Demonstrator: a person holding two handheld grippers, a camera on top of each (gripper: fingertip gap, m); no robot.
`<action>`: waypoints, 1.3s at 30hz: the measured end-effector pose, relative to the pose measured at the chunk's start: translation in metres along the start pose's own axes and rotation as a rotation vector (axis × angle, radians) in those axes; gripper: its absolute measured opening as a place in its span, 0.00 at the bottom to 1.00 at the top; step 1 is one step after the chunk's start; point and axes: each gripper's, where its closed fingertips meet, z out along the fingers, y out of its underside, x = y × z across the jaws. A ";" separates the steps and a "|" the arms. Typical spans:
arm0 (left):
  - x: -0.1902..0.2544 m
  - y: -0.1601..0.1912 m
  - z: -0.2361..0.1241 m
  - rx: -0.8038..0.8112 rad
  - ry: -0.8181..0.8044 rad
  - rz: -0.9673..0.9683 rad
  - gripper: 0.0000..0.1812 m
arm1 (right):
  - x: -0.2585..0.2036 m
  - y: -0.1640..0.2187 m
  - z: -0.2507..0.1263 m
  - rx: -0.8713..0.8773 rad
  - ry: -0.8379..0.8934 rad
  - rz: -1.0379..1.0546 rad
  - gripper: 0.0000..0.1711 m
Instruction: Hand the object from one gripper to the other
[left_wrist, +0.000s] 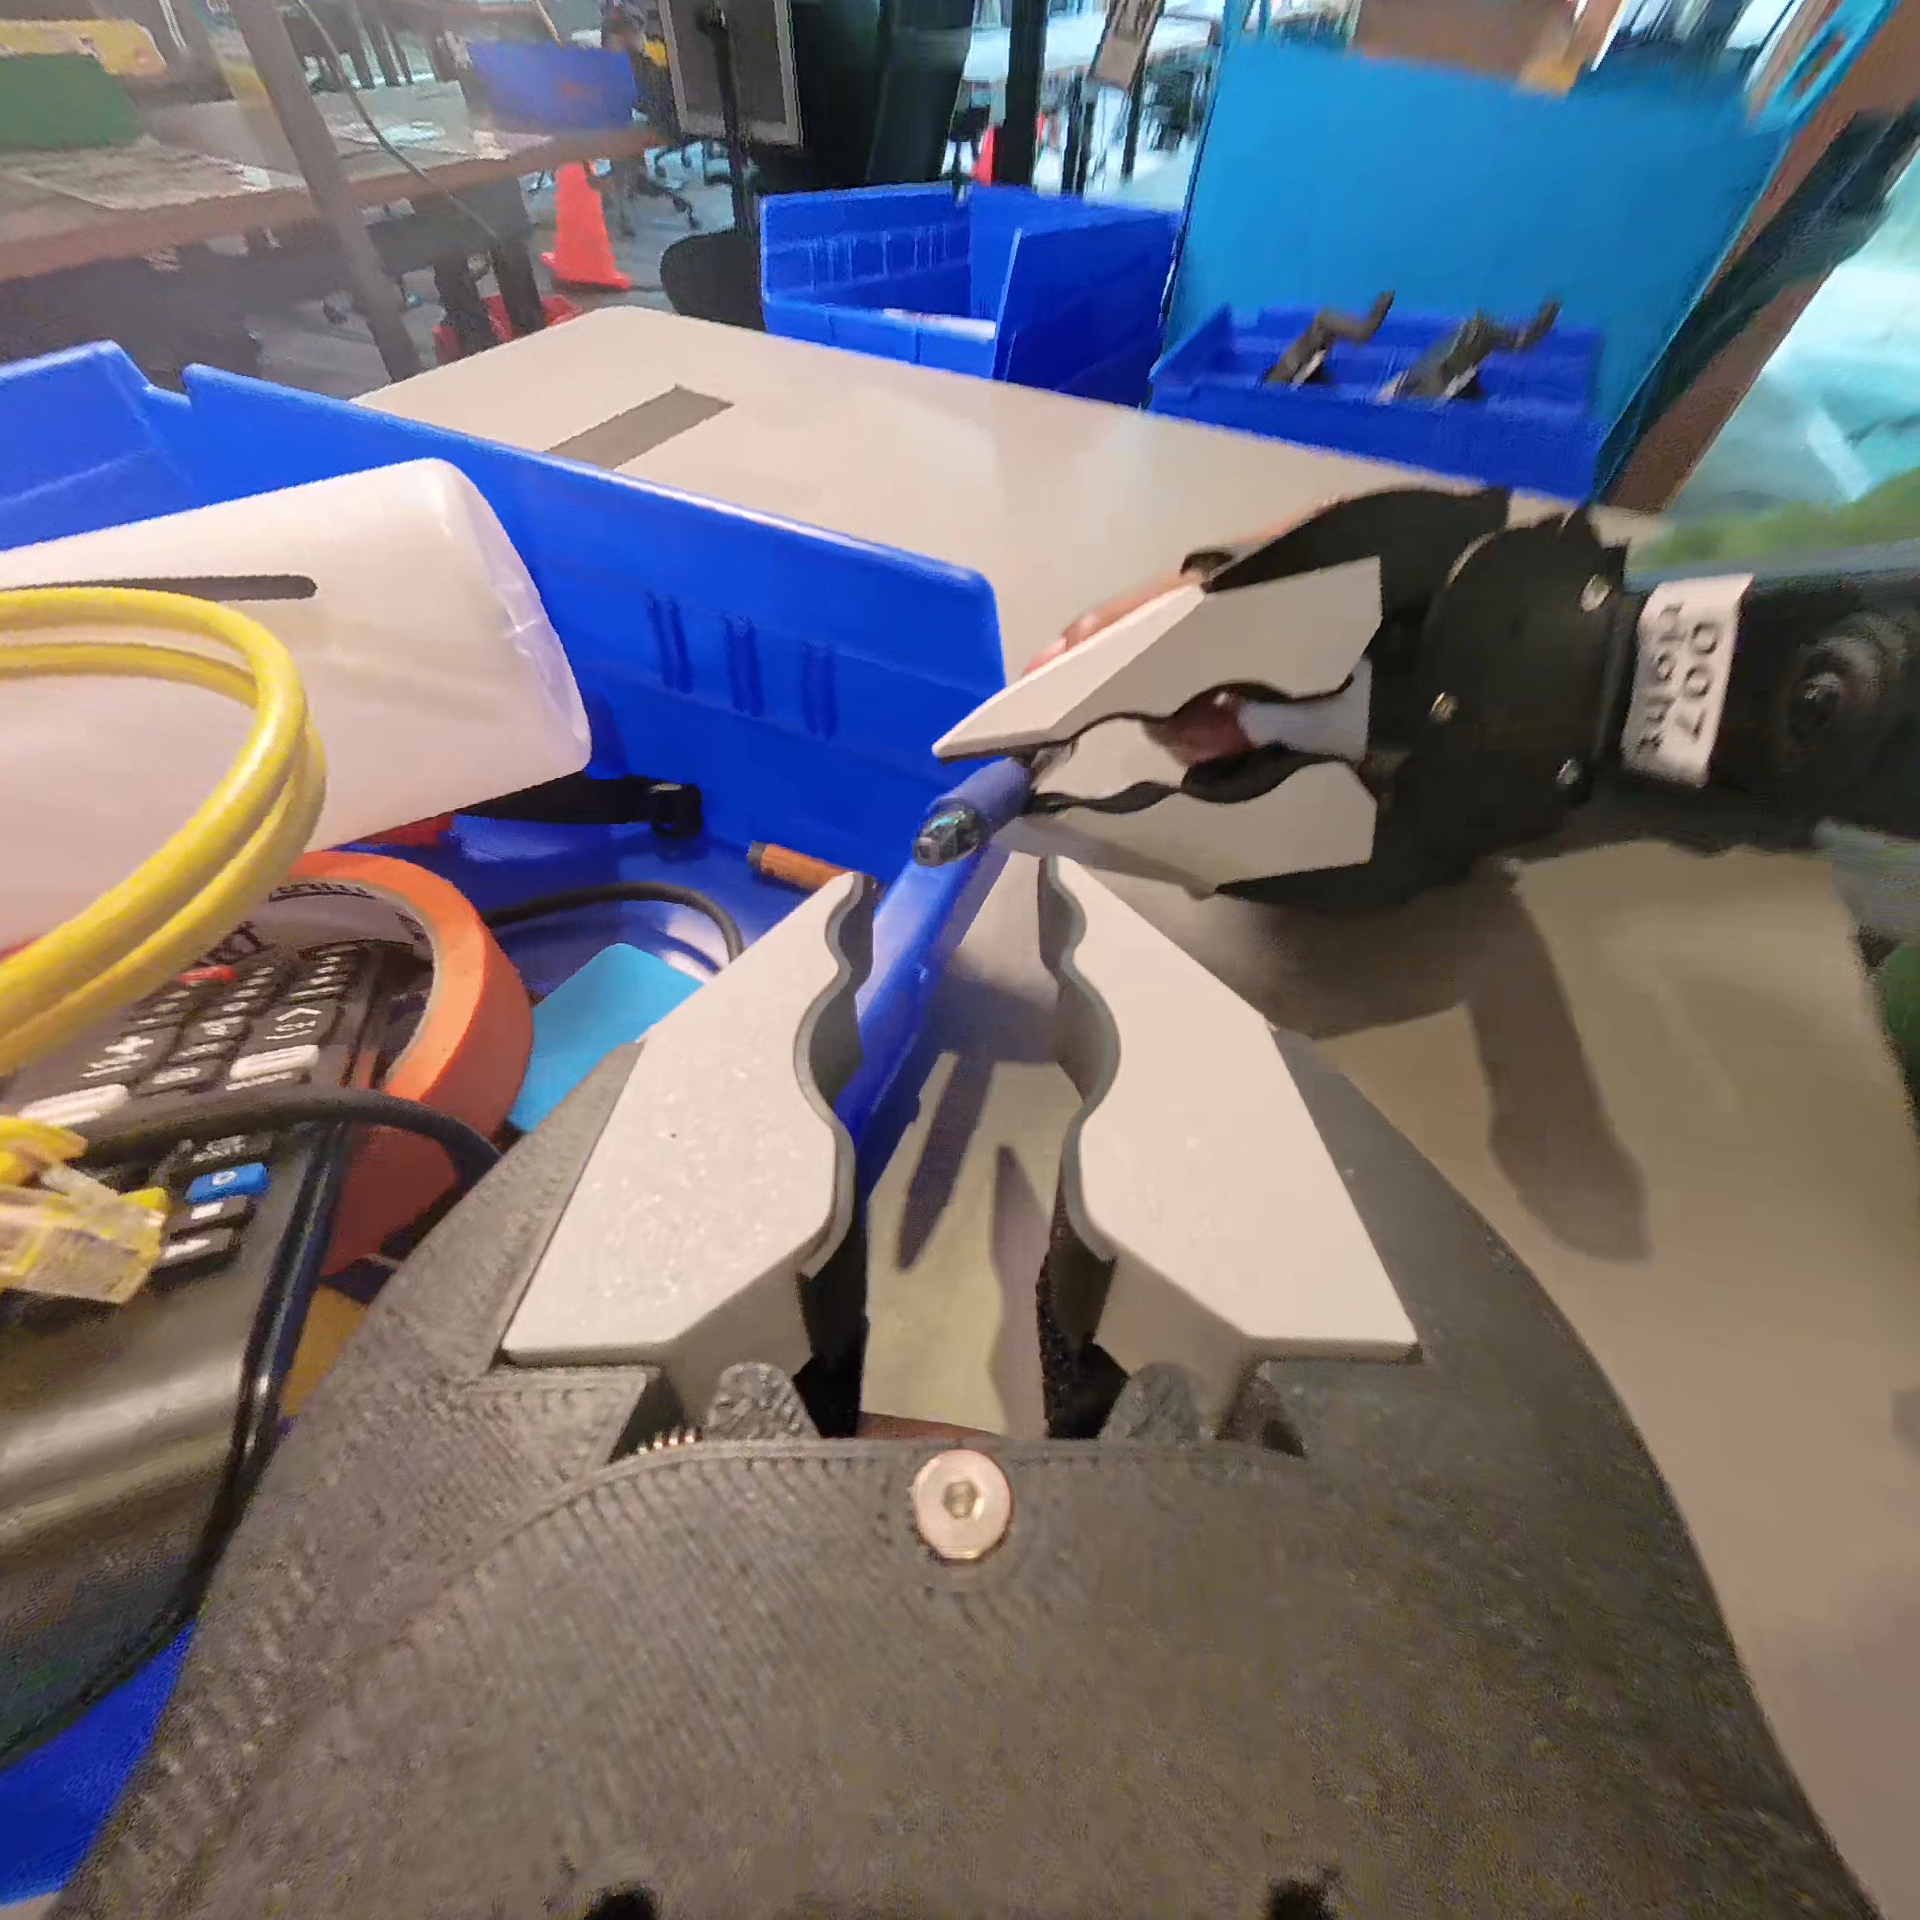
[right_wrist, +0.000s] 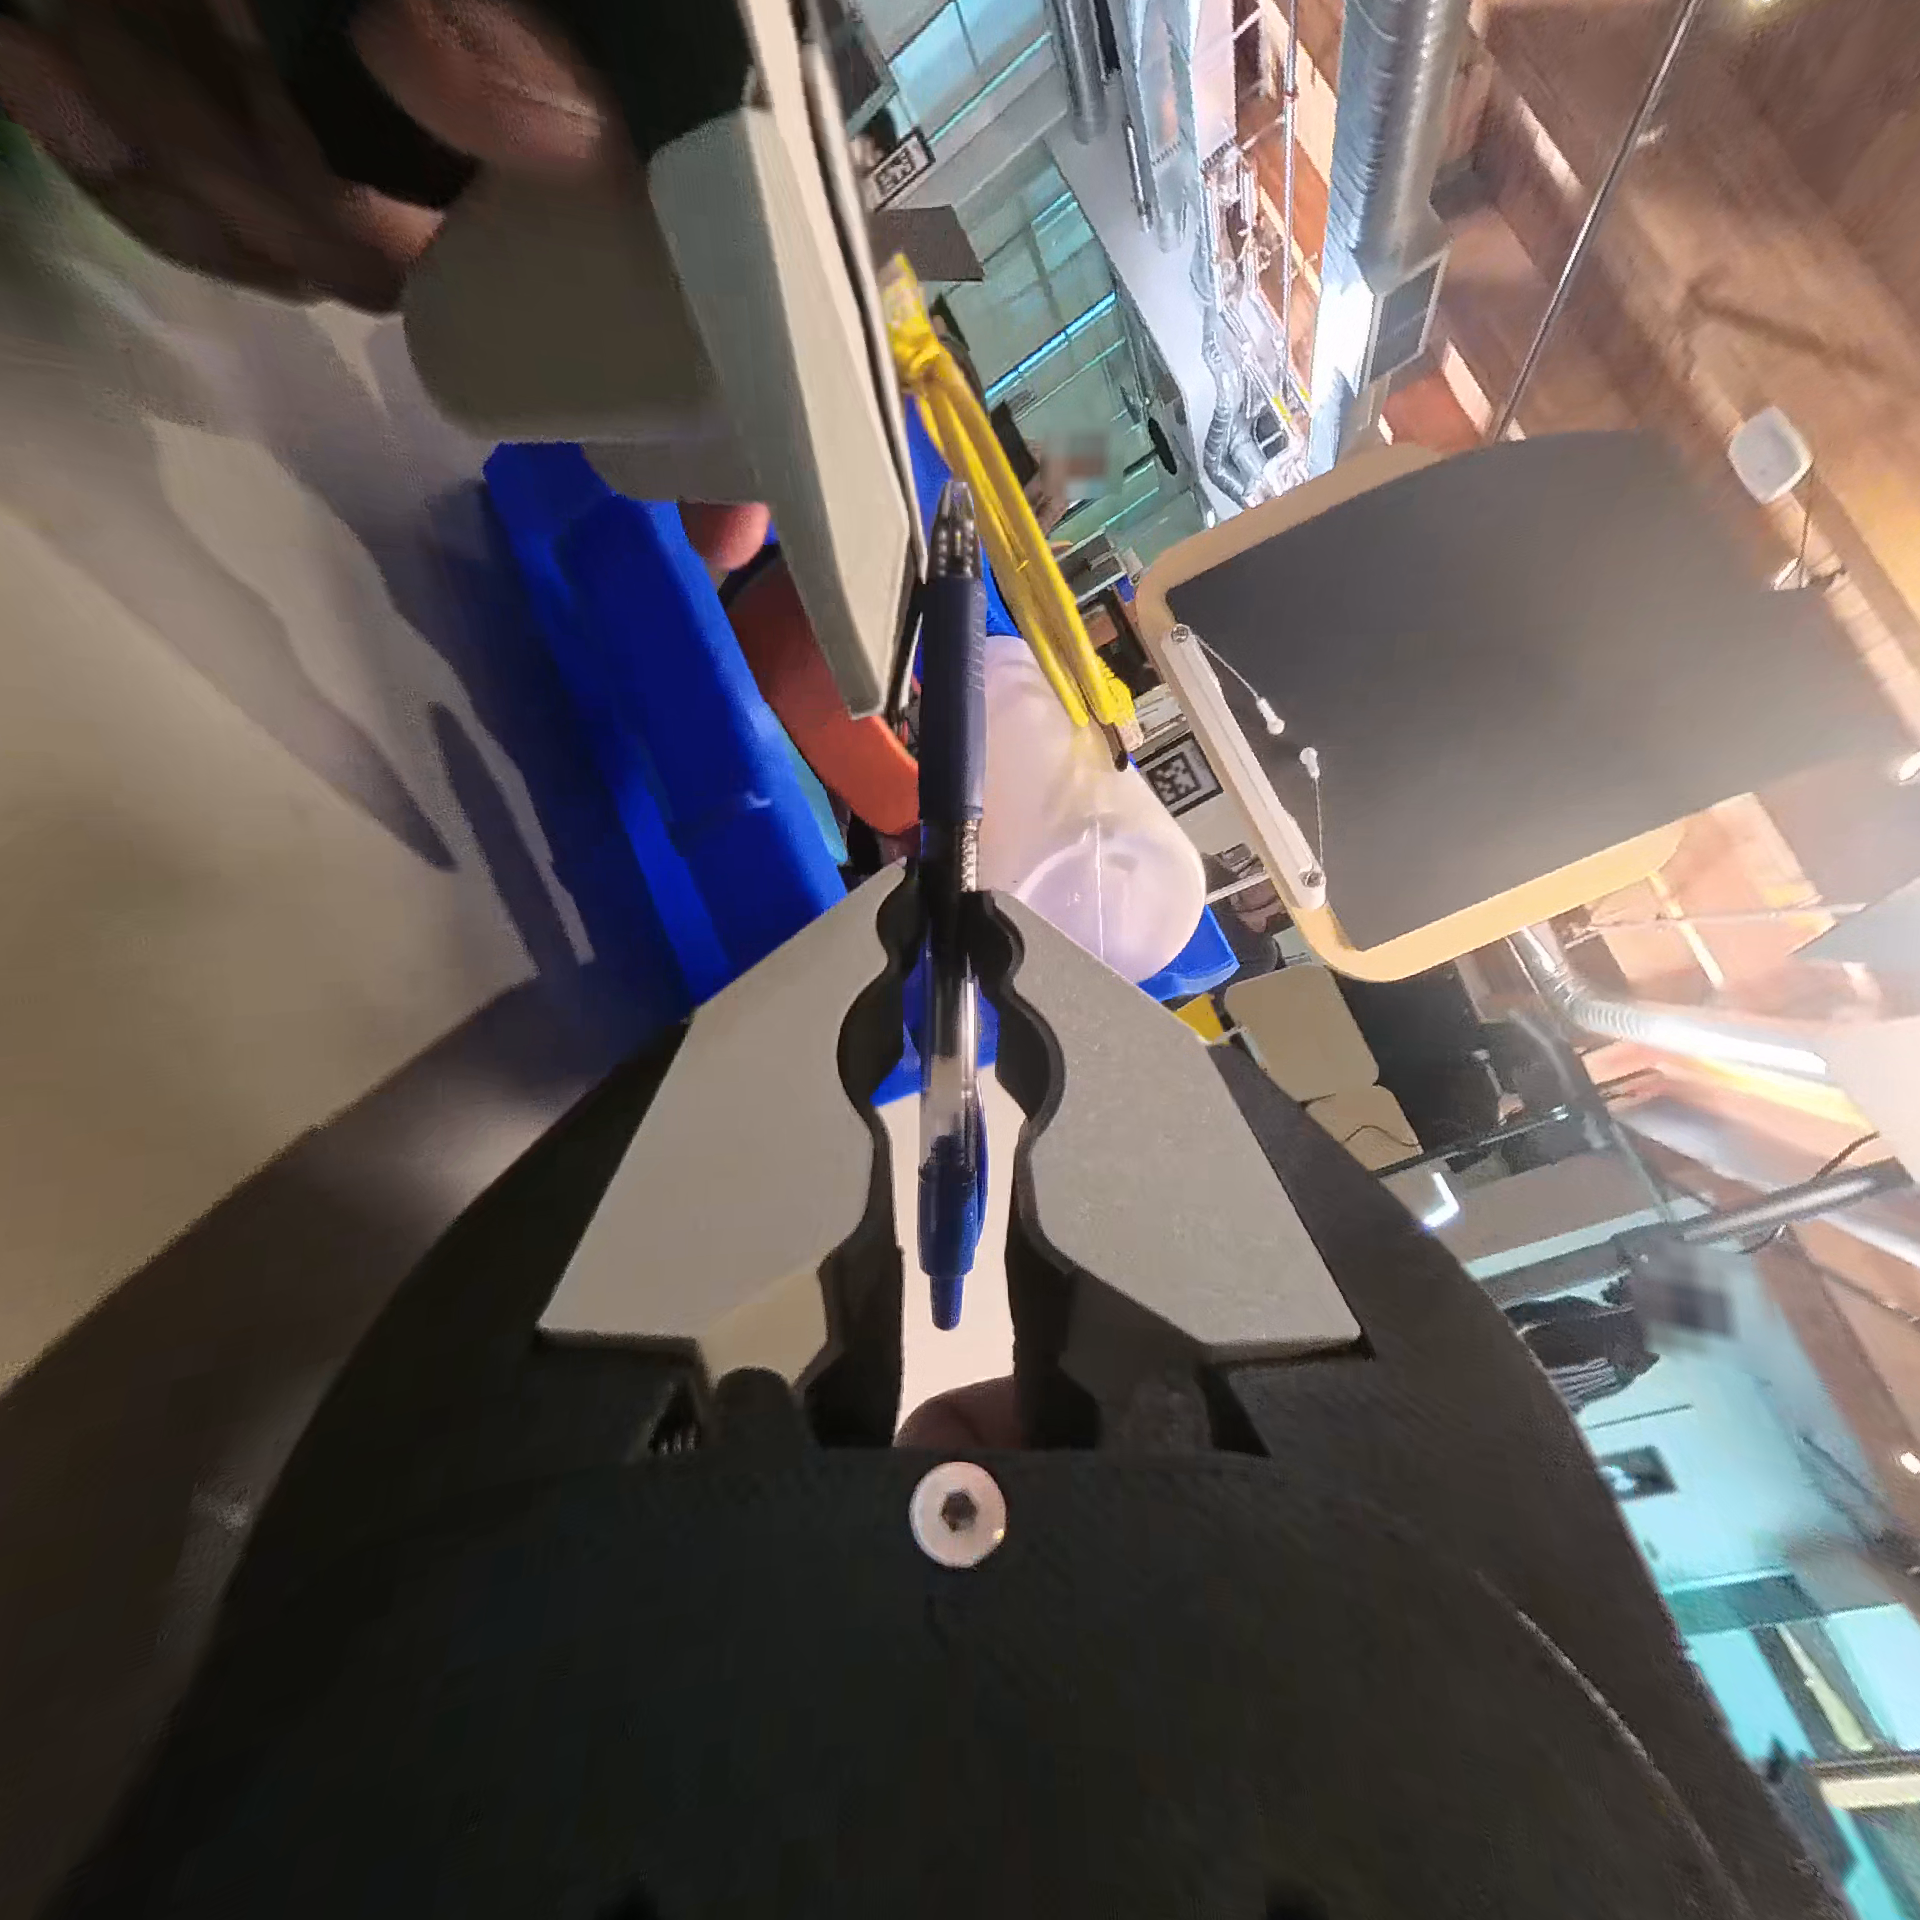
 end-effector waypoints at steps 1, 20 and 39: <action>0.001 -0.003 -0.001 0.028 0.018 -0.035 0.18 | 0.001 -0.001 0.001 0.000 0.004 0.018 0.06; -0.007 -0.040 -0.012 0.345 0.008 -0.244 0.07 | 0.011 -0.030 0.017 -0.039 0.137 0.148 0.07; -0.001 -0.034 -0.010 0.206 -0.131 0.144 0.07 | 0.006 -0.045 -0.001 0.180 -0.202 0.649 0.14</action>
